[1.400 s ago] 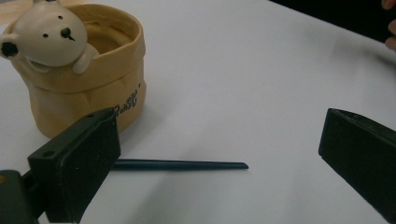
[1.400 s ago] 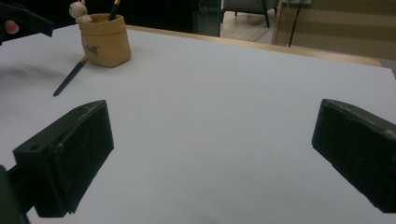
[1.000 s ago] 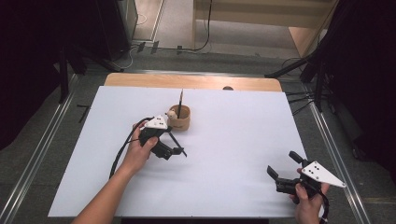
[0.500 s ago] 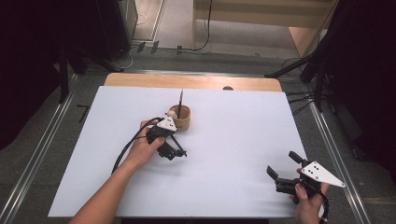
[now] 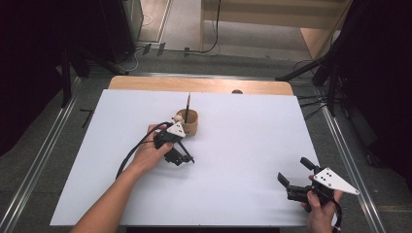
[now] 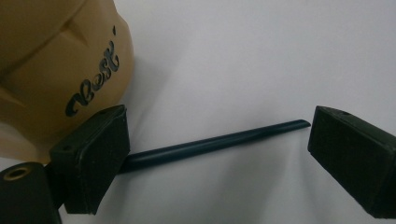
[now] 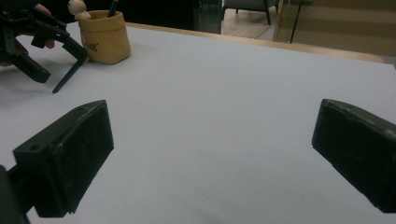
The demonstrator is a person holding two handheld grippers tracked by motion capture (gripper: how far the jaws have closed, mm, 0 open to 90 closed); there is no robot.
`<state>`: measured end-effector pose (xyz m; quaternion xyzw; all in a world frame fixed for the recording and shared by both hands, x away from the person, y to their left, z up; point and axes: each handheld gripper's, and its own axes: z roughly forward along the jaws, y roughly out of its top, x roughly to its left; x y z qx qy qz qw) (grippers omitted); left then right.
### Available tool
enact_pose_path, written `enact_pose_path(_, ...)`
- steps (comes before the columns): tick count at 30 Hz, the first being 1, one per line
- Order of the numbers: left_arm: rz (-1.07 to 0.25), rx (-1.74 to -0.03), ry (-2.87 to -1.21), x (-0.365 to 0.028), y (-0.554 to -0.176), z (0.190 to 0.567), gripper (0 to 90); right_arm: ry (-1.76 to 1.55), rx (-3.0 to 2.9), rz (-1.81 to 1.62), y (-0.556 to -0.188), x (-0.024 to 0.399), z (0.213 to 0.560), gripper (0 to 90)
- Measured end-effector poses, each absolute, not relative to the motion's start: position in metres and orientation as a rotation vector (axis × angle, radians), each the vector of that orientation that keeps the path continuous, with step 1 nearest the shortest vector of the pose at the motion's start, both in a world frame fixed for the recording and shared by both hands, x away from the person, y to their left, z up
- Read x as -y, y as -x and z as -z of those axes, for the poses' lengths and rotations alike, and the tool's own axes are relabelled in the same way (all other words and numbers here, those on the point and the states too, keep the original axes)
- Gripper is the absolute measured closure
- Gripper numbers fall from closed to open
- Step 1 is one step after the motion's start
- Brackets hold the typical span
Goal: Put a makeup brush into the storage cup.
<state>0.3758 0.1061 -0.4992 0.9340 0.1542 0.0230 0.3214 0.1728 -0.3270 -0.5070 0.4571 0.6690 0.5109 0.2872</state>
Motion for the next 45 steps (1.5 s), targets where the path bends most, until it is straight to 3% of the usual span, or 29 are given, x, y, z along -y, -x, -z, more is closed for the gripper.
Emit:
enact_pose_path(8,-0.155,-0.412,-2.518,-0.103,-0.371,0.5,14.4,-1.22,-1.786,-1.364,-0.173,0.327,0.507,0.0)
enact_pose_path(12,-0.15,-0.415,-2.532,-0.103,-0.371,0.498,14.5,-1.218,-1.783,-1.365,-0.173,0.327,0.507,0.0)
enact_pose_path(15,-0.15,-0.409,-2.537,-0.105,-0.371,0.496,19.9,-1.222,-1.78,-1.364,-0.172,0.328,0.507,0.0)
enact_pose_path(16,-0.146,-0.408,-2.542,-0.107,-0.371,0.494,25.8,-1.224,-1.778,-1.364,-0.172,0.329,0.507,0.0)
enact_pose_path(19,-0.129,-0.41,-2.546,-0.113,-0.372,0.489,63.8,-1.226,-1.776,-1.363,-0.172,0.329,0.507,0.0)
enact_pose_path(21,-0.114,-0.395,-2.561,-0.115,-0.371,0.487,77.3,-1.226,-1.777,-1.362,-0.172,0.329,0.507,0.0)
enact_pose_path(23,-0.085,-0.405,-2.573,-0.116,-0.371,0.487,84.3,-1.224,-1.779,-1.361,-0.172,0.329,0.507,0.0)
enact_pose_path(45,-0.034,-0.553,-2.547,-0.117,-0.371,0.486,83.0,-1.225,-1.787,-1.356,-0.174,0.326,0.507,0.0)
